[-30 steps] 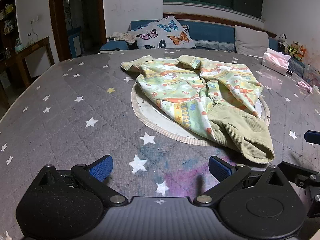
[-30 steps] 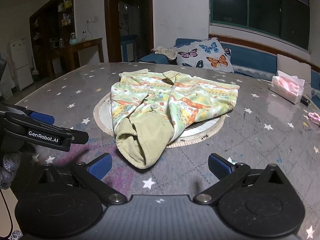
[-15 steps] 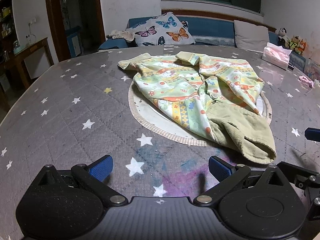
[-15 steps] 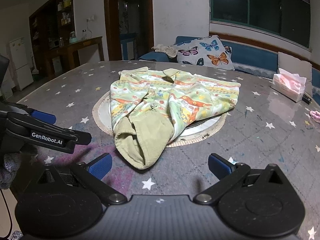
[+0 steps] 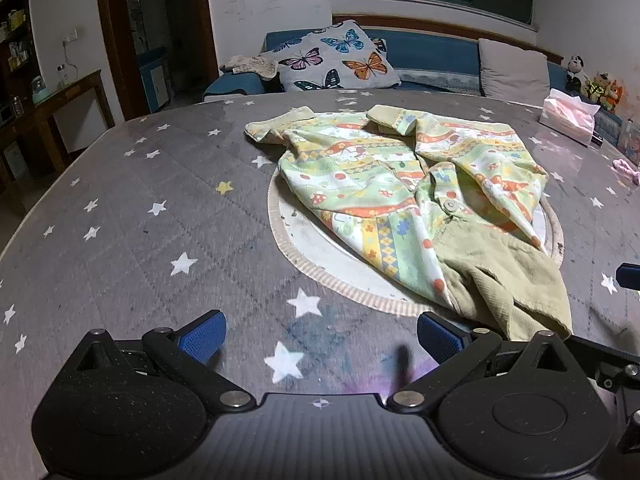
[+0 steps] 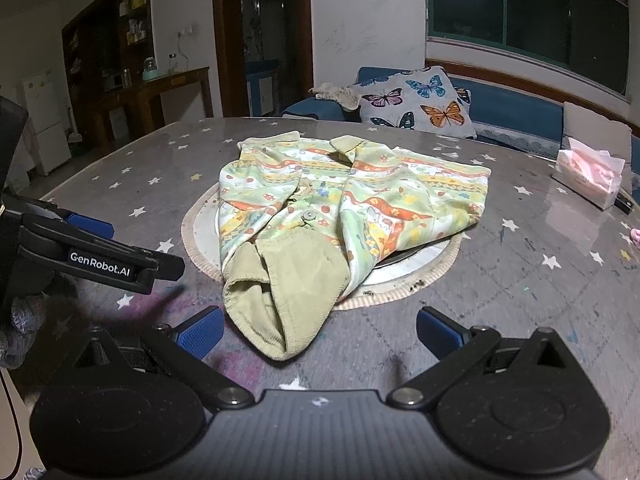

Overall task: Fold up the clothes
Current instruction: 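Approach the patterned pajama garment with both tools open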

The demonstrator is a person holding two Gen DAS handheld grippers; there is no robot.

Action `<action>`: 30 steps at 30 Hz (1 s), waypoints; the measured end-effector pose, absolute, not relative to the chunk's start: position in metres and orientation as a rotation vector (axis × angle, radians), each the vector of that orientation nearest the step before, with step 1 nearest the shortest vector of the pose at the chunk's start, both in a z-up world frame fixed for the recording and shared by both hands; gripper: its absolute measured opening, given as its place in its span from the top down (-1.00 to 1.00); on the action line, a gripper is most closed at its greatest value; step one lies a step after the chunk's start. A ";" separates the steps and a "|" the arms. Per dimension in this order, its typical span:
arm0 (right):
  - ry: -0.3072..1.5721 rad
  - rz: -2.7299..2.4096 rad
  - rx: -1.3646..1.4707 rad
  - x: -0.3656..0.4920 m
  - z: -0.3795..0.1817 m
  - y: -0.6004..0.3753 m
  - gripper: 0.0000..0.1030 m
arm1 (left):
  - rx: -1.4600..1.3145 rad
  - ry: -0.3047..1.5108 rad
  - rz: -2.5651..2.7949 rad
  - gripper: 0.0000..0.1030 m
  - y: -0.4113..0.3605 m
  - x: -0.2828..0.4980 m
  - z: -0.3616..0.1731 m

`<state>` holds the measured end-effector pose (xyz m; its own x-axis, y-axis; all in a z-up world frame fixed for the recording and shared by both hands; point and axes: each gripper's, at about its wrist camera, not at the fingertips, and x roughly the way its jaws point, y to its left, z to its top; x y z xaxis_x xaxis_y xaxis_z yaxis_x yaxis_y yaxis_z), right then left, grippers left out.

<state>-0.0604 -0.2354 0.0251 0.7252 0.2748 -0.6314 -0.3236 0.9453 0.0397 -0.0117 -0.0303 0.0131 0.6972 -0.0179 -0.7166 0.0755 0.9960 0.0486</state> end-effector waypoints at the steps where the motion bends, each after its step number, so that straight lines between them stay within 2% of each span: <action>1: 0.685 0.332 -0.075 -0.058 0.025 -0.236 -1.00 | 0.077 0.798 -0.052 -1.00 -0.030 -0.010 0.013; 24: 0.693 0.314 -0.041 0.013 0.040 -0.253 -0.99 | 0.067 0.785 -0.040 -1.00 -0.024 0.034 0.024; 30: 0.705 0.316 -0.023 0.032 0.039 -0.253 -0.87 | 0.069 0.790 -0.034 -1.00 -0.024 0.044 0.023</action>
